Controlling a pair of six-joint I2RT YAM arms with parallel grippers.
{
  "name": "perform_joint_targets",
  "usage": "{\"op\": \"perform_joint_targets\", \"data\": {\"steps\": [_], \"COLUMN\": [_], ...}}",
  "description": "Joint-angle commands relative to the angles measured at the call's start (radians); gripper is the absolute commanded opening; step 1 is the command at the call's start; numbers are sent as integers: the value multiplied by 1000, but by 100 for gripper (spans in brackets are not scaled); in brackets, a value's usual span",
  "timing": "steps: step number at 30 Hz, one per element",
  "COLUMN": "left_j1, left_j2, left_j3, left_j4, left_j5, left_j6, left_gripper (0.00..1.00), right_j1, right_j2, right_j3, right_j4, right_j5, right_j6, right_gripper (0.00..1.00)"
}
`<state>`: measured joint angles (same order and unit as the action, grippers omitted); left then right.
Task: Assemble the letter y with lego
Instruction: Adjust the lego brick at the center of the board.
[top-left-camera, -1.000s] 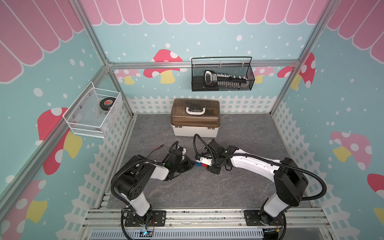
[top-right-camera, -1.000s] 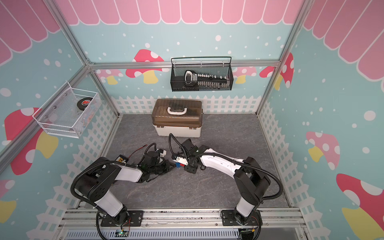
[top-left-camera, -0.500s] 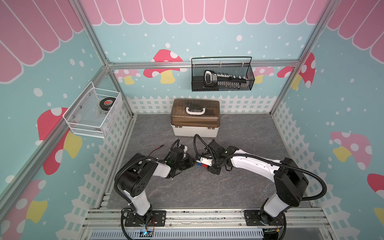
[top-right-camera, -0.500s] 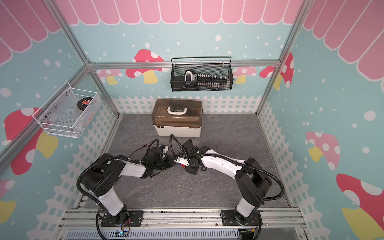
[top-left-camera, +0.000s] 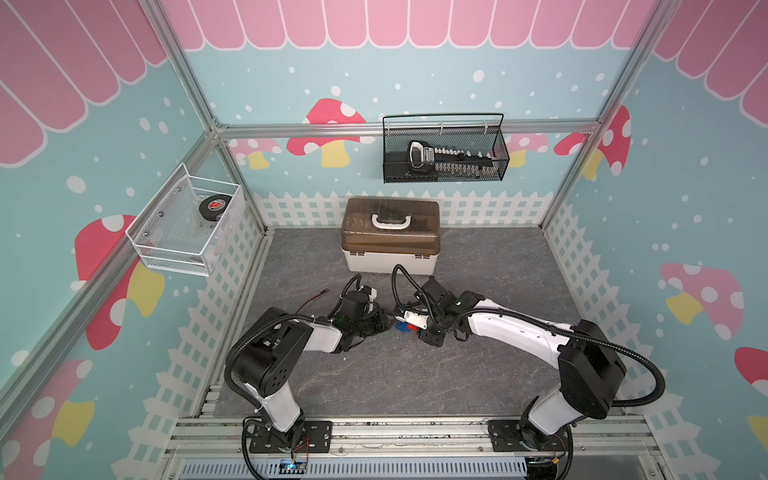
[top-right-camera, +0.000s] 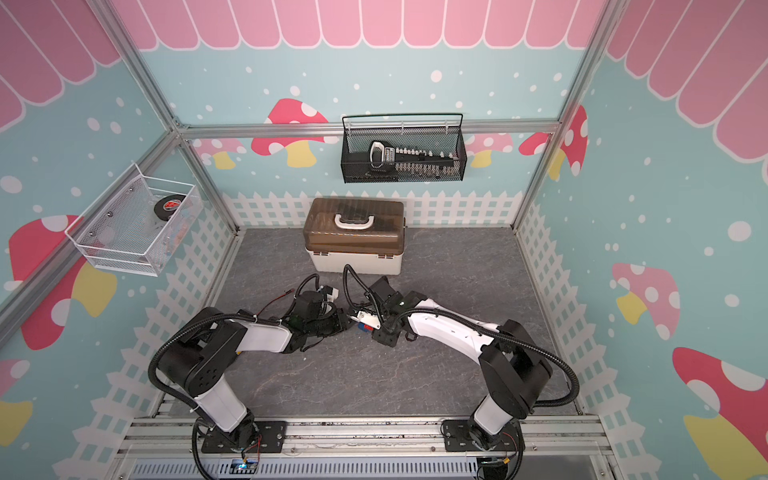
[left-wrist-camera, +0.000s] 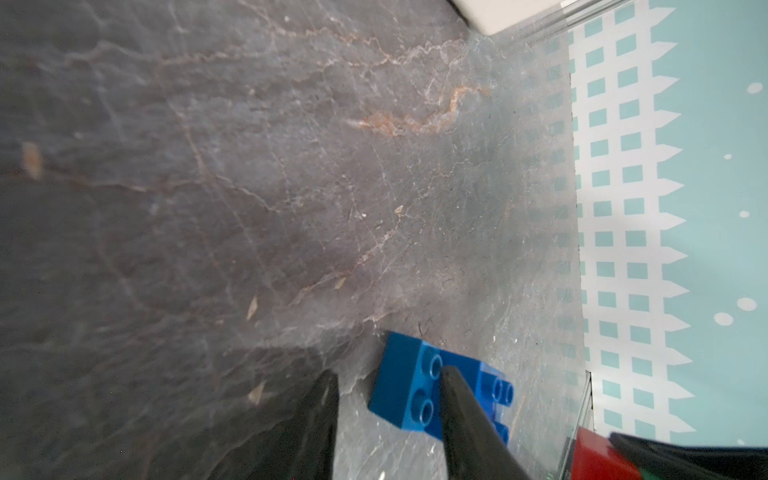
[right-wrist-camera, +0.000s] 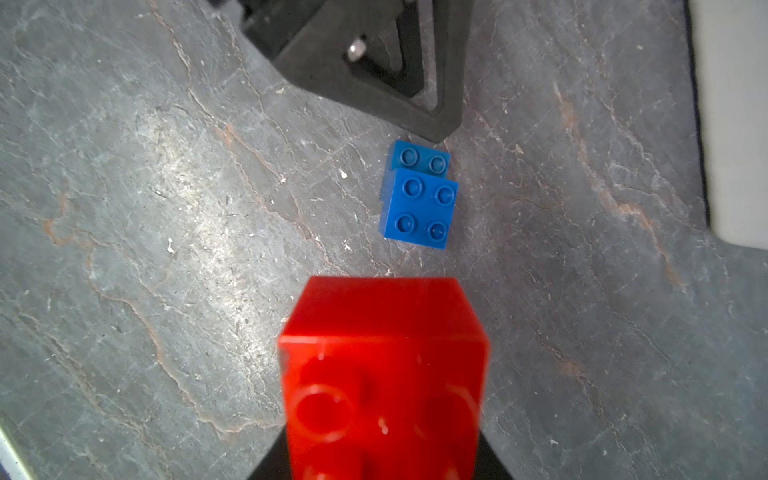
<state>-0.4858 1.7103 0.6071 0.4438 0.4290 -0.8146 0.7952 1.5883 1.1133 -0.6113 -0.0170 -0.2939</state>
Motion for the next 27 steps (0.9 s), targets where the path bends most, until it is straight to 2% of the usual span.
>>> {"op": "perform_joint_targets", "data": {"steps": [1, 5, 8, 17, 27], "left_j1": [10, 4, -10, -25, -34], "left_j2": [-43, -36, -22, -13, 34], "left_j3": [1, 4, 6, 8, 17], "left_j4": [-23, 28, 28, -37, -31], "left_j5": [59, 150, 173, 112, 106], "left_j6": [18, 3, 12, 63, 72], "left_gripper": [48, 51, 52, 52, 52], "right_j1": [-14, -23, -30, -34, -36], "right_j2": [-21, -15, -6, -6, 3], "right_j3": [-1, -1, -2, 3, 7], "right_j4": [5, 10, 13, 17, 10], "right_j5": [-3, 0, 7, -2, 2], "right_j6": [16, 25, 31, 31, 27], "right_gripper": [25, 25, 25, 25, 25]}}
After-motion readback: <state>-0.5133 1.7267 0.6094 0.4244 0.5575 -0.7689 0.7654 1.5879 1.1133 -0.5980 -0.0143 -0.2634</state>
